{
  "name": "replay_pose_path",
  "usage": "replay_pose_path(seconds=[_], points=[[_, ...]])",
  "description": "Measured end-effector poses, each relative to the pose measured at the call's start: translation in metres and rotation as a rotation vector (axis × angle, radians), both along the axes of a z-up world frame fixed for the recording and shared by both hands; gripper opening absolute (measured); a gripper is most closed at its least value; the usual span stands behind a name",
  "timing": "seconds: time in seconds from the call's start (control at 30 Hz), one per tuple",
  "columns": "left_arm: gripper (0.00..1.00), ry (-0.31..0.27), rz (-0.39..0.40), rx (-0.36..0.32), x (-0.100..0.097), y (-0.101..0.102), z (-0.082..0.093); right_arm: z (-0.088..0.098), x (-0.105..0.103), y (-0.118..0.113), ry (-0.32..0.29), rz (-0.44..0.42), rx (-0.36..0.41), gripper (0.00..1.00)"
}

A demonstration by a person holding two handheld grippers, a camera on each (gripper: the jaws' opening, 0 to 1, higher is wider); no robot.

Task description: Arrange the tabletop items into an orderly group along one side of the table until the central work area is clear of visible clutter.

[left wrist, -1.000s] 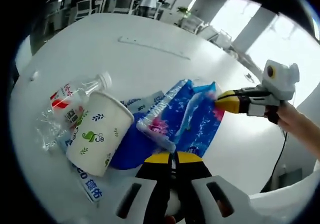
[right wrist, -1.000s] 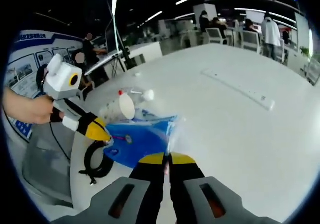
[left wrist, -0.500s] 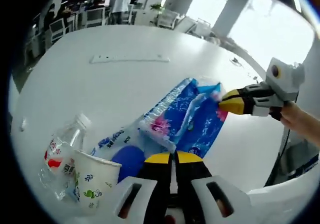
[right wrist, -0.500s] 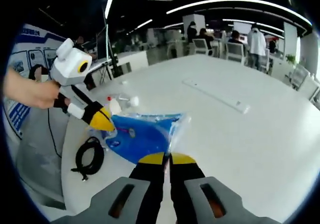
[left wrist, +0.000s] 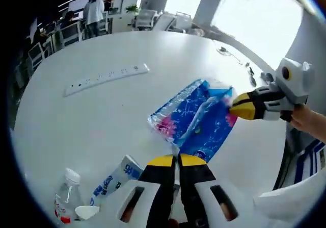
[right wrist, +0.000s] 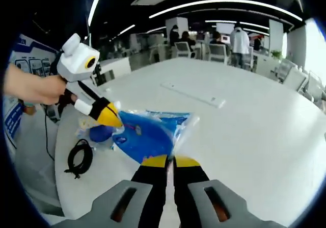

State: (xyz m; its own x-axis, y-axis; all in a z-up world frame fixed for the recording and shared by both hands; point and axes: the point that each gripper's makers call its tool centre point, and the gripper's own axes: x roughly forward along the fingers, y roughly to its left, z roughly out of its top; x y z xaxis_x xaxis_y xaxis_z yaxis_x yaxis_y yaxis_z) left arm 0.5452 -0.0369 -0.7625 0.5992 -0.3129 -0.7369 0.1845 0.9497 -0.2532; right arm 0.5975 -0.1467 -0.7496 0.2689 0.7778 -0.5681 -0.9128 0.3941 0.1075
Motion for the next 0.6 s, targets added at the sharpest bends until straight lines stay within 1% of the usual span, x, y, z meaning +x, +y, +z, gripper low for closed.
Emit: replay_pose_path(seconds=[0.1,0.23,0.37,0.53,0.6], points=[[0.0,-0.006,-0.022,-0.004,0.013,-0.007,-0.002,-0.002,0.005,-0.011,-0.002,-0.04,-0.01,0.0],[0.0,-0.003,-0.059,0.005,0.021,-0.02,-0.005,-0.005,0.008,-0.021,0.003,-0.072,-0.019,0.0],[0.0,-0.002,-0.084,0.012,0.029,-0.026,-0.01,-0.014,0.011,-0.031,0.014,-0.103,-0.034,0.0],[0.0,0.009,-0.104,0.026,0.036,-0.029,-0.017,-0.026,0.018,-0.034,0.031,-0.104,-0.055,0.0],[0.0,0.014,-0.106,0.029,0.039,-0.029,-0.019,-0.03,0.02,-0.034,0.02,-0.087,-0.075,0.01]])
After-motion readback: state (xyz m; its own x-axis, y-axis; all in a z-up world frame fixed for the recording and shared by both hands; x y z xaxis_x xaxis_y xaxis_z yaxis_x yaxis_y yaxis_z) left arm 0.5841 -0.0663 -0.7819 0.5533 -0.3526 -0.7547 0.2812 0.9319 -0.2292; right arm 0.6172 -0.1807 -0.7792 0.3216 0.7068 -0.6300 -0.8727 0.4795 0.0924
